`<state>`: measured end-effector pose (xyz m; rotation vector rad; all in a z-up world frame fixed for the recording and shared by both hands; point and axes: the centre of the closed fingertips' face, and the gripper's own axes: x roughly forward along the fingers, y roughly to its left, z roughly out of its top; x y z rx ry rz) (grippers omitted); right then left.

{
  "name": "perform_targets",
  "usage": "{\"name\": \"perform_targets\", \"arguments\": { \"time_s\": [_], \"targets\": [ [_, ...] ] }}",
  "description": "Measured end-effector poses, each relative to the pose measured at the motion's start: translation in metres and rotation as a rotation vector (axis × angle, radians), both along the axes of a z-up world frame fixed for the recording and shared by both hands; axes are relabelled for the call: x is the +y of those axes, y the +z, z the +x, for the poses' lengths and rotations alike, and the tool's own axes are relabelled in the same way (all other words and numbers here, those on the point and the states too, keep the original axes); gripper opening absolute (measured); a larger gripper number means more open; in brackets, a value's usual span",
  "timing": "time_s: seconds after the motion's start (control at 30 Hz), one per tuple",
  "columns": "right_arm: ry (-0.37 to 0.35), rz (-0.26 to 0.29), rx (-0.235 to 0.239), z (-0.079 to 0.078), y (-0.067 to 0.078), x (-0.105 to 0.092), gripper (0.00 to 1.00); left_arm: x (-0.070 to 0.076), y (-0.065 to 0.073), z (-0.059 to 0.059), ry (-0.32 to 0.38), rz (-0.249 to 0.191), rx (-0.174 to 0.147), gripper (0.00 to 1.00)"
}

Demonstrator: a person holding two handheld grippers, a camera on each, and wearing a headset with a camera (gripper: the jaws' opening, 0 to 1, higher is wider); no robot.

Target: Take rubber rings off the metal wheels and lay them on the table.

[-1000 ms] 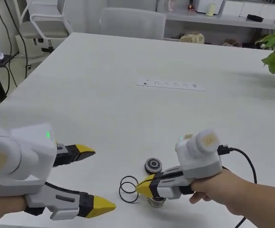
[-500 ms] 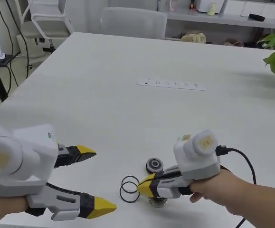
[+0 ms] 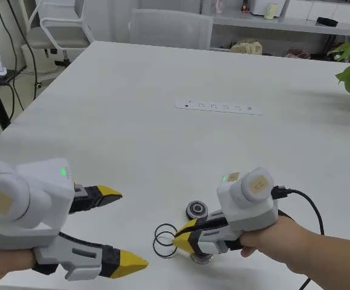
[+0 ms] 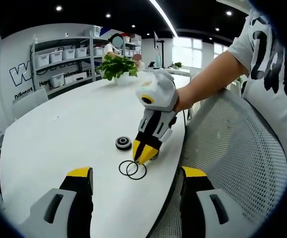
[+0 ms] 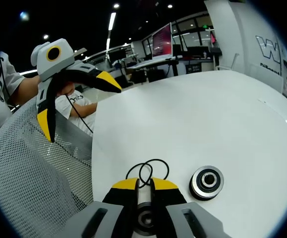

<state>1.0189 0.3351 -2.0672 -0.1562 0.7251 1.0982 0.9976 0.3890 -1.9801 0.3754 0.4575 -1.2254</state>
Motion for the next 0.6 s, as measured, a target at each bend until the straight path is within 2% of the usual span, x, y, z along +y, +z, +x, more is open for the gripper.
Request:
{"name": "perform_targets", "arguments": {
  "time_s": [0.23,0.6],
  "targets": [
    [-0.008,0.013,-0.007,0.000,0.004,-0.002,0.09,-0.002,-0.001,0.000,-0.008,0.004,0.003,0.69],
    [-0.035,0.056,-0.020,0.003,0.019,-0.008,0.11,-0.009,0.001,0.004,-0.020,0.001,0.009,0.69]
  ]
}}
